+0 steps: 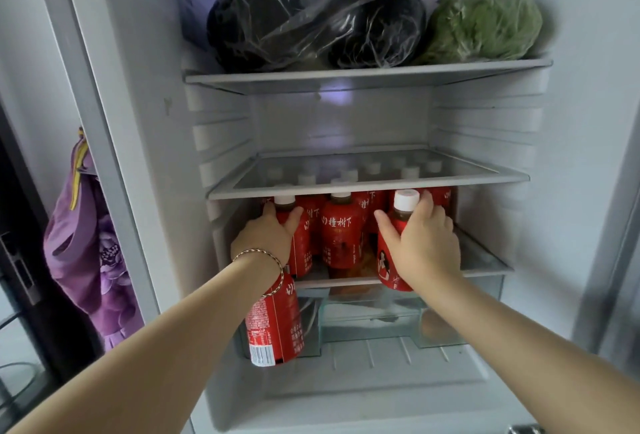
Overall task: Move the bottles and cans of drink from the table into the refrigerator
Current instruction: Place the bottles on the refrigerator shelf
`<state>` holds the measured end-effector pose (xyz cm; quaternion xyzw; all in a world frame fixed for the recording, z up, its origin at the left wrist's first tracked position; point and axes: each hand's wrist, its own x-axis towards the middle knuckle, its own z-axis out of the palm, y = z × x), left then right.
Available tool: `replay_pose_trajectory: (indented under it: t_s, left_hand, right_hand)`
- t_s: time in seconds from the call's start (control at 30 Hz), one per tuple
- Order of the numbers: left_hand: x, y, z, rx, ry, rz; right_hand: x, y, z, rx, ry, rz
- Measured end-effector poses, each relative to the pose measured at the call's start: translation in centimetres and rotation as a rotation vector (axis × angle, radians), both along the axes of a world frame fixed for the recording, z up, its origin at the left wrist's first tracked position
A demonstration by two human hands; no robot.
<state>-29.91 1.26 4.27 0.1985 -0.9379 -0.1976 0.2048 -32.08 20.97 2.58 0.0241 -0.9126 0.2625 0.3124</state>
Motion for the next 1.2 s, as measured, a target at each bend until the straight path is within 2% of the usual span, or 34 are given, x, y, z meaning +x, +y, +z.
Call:
replay_pose_trajectory:
  t_s: [0.13, 0.23, 0.3, 0.43, 0.53, 0.57, 0.63, 0.7, 0.77, 0.8, 0.9, 1.03, 1.1, 1.2]
  left_hand:
    - [0.2, 0.0, -0.2, 0.008, 0.001, -0.014]
    - [0.1, -0.2, -0.2, -0.018, -0.004, -0.012]
    - [-0.1, -0.3, -0.2, -0.045, -0.015, -0.007]
    - [-0.2, -0.2, -0.1, -0.063, -0.005, -0.004]
    - [-0.2, -0.4, 0.1, -0.053, -0.018, -0.016]
    - [0.1, -0.4, 0.1, -0.034, -0.027, -0.024]
    - [0.6, -0.3, 0.1, -0.008, -0.027, -0.027]
    - [1.5, 0.3, 0.0, 0.007, 0.009, 0.014]
    - [2.8, 1.2, -0.1, 0.029, 0.084, 0.026]
    - [3.4, 1.7, -0.1, 0.049, 0.136, 0.006]
    - [5.1, 3.5, 0.7, 0.11, 0.274, -0.1]
    - [6.1, 5.0, 2.7, 0.229, 0.391, -0.241]
    - [5.9, 5.3, 3.7, 0.363, 0.314, -0.299]
    - [4.7, 5.6, 4.6, 0.698, 0.133, -0.305]
  right_hand:
    - [-2.2, -1.1, -0.2, 0.196, -0.196, -0.071]
    - [-4.0, -1.4, -2.4, 0.307, -0.495, -0.138]
    - [-5.1, -1.5, -3.2, 0.346, -0.588, -0.129]
    - [-5.7, -1.4, -3.7, 0.28, -0.502, -0.094]
    - [-4.0, -1.2, -4.5, 0.027, -0.263, -0.015]
    - [-2.6, -1.2, -4.8, -0.087, -0.18, 0.058]
    - [0.5, -1.8, -4.9, -0.255, -0.129, 0.315]
    - [3.9, -2.3, -4.4, -0.174, -0.203, 0.58]
    - [6.2, -3.2, -4.3, 0.083, -0.239, 0.696]
    - [7.0, -3.8, -4.2, 0.132, -0.243, 0.722]
    - [8.8, -5.9, -3.6, -0.07, -0.317, 0.763]
    - [8.7, -5.4, -3.0, -0.312, -0.228, 0.726]
    - [8.2, -4.2, -2.8, -0.455, -0.184, 0.718]
    - [6.1, -1.8, -2.4, -0.707, -0.094, 0.628]
